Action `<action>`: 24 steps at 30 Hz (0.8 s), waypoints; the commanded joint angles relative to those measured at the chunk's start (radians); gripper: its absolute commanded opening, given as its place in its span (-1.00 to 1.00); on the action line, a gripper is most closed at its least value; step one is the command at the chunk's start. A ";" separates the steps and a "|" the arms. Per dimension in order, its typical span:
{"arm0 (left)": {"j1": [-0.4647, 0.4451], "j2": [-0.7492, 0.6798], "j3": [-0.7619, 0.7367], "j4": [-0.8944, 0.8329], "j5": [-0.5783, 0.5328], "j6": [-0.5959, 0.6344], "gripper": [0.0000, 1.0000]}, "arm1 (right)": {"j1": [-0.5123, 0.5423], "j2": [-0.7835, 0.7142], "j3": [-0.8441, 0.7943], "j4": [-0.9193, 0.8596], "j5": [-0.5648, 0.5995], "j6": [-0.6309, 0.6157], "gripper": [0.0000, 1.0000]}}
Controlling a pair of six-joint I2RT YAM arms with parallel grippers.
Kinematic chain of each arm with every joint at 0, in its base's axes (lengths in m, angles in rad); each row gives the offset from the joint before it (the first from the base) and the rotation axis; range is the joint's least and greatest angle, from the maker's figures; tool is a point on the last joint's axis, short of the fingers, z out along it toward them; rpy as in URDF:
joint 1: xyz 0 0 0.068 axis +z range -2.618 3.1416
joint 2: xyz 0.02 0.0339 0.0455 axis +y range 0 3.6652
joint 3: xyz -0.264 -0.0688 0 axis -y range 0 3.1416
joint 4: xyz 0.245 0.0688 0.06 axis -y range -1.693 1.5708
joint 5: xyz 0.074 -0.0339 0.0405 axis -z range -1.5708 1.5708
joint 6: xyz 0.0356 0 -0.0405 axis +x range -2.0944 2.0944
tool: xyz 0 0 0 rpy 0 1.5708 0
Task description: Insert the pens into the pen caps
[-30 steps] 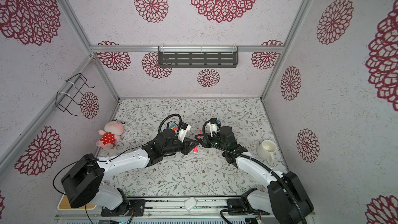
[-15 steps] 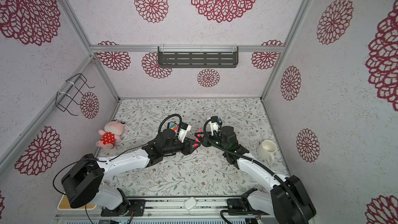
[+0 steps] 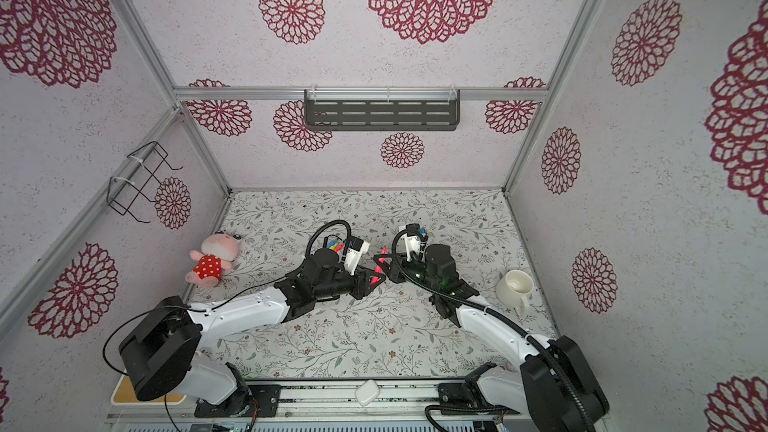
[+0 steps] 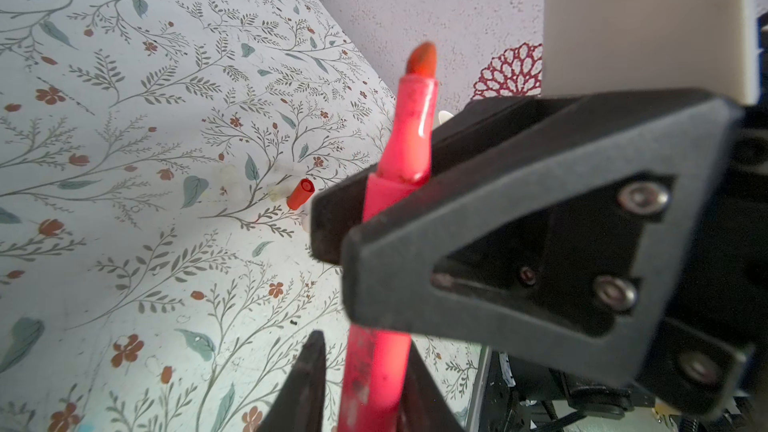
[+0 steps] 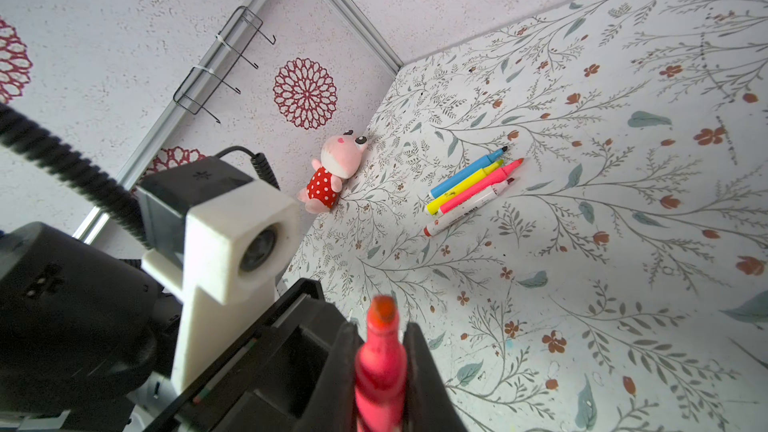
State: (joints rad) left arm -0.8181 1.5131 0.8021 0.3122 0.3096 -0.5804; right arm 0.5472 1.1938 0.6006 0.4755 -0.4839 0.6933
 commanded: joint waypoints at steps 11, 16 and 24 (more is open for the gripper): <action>0.015 -0.020 0.006 -0.068 -0.119 -0.023 -1.00 | 0.009 -0.074 -0.032 -0.020 0.111 0.002 0.08; 0.014 -0.018 0.030 -0.189 -0.182 -0.006 -1.00 | 0.007 -0.206 -0.028 -0.191 0.319 -0.052 0.41; -0.015 -0.001 0.073 -0.345 -0.320 0.061 -1.00 | 0.006 -0.208 0.117 -0.671 0.702 -0.139 0.45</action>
State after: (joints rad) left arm -0.8165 1.5127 0.8417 0.0380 0.0639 -0.5594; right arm 0.5526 0.9836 0.6773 0.0231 0.0025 0.6014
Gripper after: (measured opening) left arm 0.179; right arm 0.726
